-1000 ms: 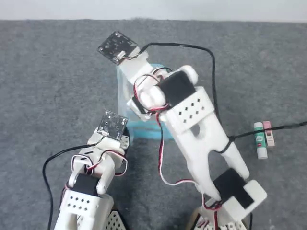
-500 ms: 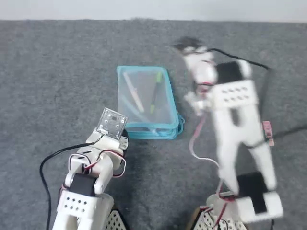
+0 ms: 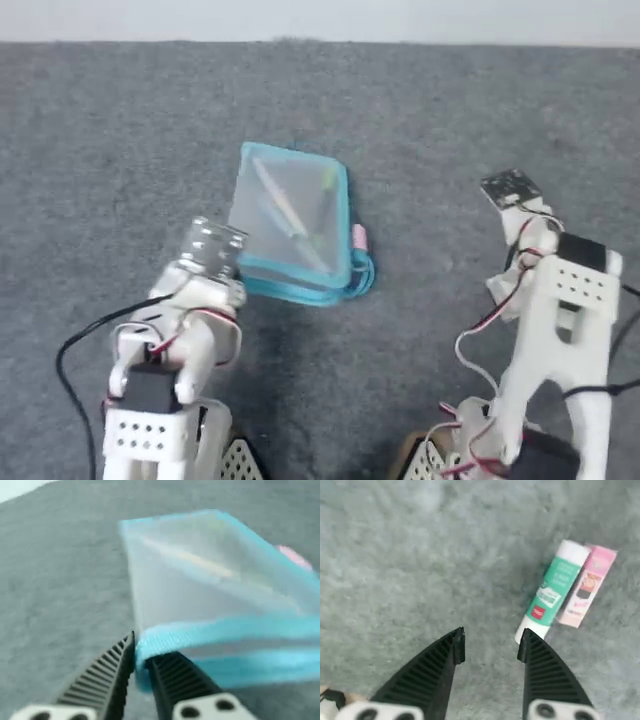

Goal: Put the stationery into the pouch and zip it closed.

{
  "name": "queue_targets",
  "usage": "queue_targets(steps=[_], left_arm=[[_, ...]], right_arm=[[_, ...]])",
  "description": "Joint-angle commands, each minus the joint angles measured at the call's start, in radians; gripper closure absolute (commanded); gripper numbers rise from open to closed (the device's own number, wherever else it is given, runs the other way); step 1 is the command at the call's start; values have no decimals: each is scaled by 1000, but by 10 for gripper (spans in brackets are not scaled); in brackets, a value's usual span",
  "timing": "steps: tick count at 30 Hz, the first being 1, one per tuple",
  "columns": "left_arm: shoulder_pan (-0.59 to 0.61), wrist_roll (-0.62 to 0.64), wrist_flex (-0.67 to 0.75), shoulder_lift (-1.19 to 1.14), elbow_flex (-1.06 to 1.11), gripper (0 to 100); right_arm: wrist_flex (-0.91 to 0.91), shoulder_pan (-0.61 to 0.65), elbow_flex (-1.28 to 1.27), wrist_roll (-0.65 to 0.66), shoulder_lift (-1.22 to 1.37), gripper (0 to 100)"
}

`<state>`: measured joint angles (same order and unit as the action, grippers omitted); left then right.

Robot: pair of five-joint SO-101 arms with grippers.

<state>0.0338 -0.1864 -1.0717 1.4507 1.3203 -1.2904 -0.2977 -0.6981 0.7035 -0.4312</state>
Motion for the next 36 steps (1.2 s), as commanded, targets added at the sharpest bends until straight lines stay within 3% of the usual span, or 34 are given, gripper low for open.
queue_targets(steps=[1,3,8,9,11,13,14,17,19,36], left_arm=[[-101,-103,64,9,79,987],[-184,-253,15,17,114,987],[66,-138,60,15,39,987],[69,-126,74,9,45,987],[-9,-153,75,15,91,987],[-118,-281,58,17,143,987],[-112,-333,55,17,147,987],[35,-226,123,12,116,987],[55,-132,155,12,127,987],[20,-121,247,15,211,987]], right_arm=[[28,-33,31,41,116,825],[27,-35,66,38,168,825],[27,-82,132,49,263,825],[27,-93,138,51,278,825],[27,-99,141,81,298,825],[27,-102,141,115,309,825],[27,-104,141,129,311,825],[41,-120,141,149,311,825],[79,-130,141,149,314,825],[176,-194,322,150,321,826]])
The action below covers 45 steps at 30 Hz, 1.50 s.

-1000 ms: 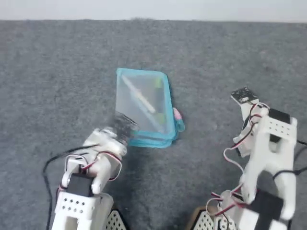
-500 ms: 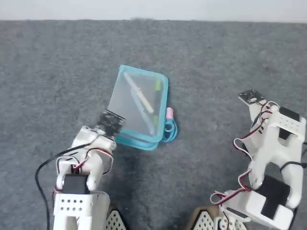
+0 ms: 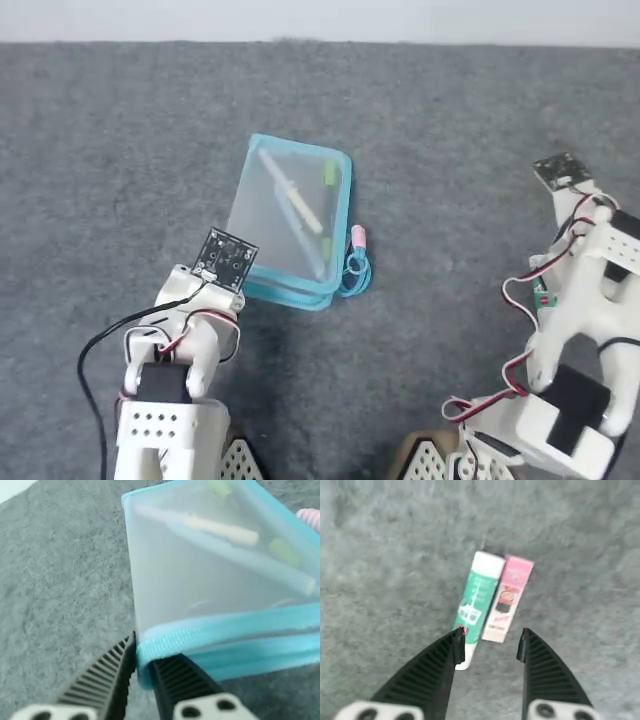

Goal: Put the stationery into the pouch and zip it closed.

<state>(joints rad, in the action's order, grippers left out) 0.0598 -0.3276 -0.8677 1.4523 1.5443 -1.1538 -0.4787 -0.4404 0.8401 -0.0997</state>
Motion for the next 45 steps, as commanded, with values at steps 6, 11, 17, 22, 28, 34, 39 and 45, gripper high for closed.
queue_targets(steps=[6,11,17,22,28,34,39,45], left_arm=[[-8,23,43,14,-12,987],[-8,23,43,14,-12,987],[-35,23,44,14,-10,987],[-51,23,44,14,-10,987],[-51,23,44,14,-10,987],[-51,23,44,14,-10,987],[-51,23,43,14,-8,987],[-44,21,43,14,1,987]], right_arm=[[74,-38,123,14,117,826],[65,-88,255,15,297,826],[64,-91,305,17,426,826],[-13,-84,304,18,447,826],[-76,-84,304,2,404,826],[-140,-59,304,-75,229,826],[-225,31,227,-78,88,826],[-79,44,37,-78,70,826]])
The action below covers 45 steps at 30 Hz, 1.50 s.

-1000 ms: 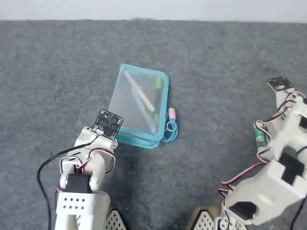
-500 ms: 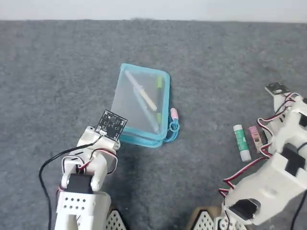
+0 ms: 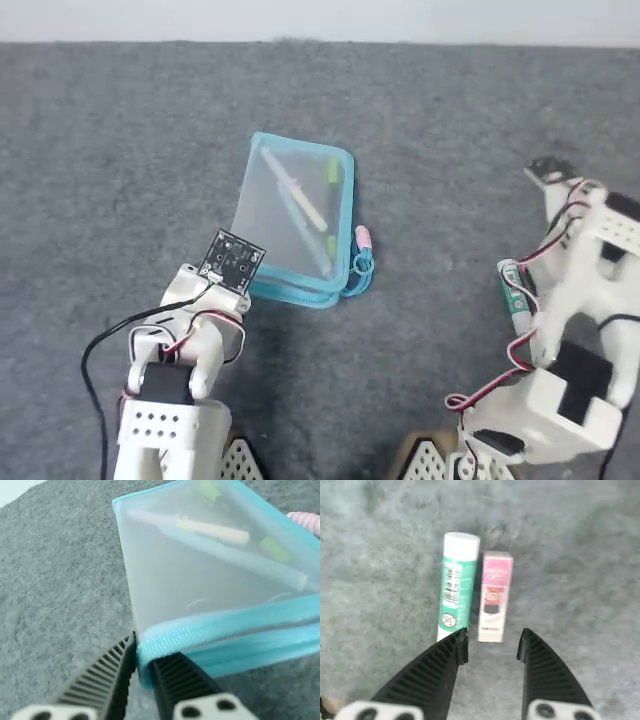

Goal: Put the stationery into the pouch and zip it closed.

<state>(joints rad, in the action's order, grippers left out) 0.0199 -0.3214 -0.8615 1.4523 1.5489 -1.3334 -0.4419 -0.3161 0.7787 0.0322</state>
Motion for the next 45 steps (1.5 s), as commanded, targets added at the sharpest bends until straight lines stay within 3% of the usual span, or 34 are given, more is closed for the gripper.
queue_targets(steps=[1,16,21,22,30,35,40,43,45], left_arm=[[-5,15,37,14,-4,987],[-11,15,37,14,-4,987],[-11,15,37,14,-4,987],[-11,15,37,14,-4,987],[-11,74,60,14,-4,987],[-12,137,87,14,-10,987],[-77,167,81,14,-10,987],[-104,184,81,14,-10,987],[-117,203,86,14,-12,987]], right_arm=[[125,5,-114,-17,-54,826],[274,-81,-153,-5,130,827],[265,-84,-153,-14,136,998],[262,-85,-155,-14,124,988],[13,-38,-176,-17,-200,992],[-119,165,-255,-126,-575,992],[-252,641,-308,-281,-892,992],[-292,895,-301,-364,-918,992],[-288,1001,-301,-367,-885,992]])
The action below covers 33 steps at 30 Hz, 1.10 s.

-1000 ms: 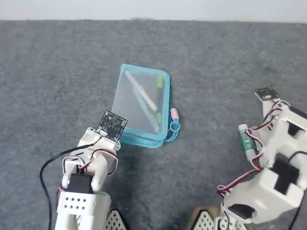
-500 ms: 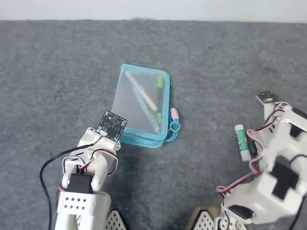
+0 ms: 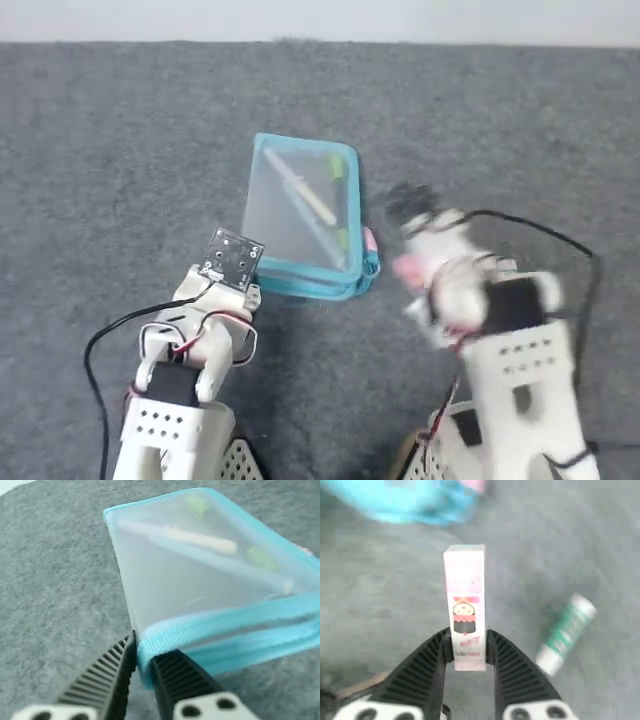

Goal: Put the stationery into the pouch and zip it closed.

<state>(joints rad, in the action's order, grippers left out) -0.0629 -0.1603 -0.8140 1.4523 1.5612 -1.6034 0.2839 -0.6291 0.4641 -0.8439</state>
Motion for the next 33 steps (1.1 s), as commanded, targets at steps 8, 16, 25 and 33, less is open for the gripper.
queue_targets(steps=[8,16,25,33], left_arm=[[-173,106,32,9,-62,987],[-196,107,32,9,-61,987],[-198,106,32,12,-61,987],[-229,104,32,9,-59,987]], right_arm=[[119,348,37,-60,278,992],[145,346,229,-115,535,992],[71,239,609,-285,885,992],[-147,272,1020,-341,1087,992]])
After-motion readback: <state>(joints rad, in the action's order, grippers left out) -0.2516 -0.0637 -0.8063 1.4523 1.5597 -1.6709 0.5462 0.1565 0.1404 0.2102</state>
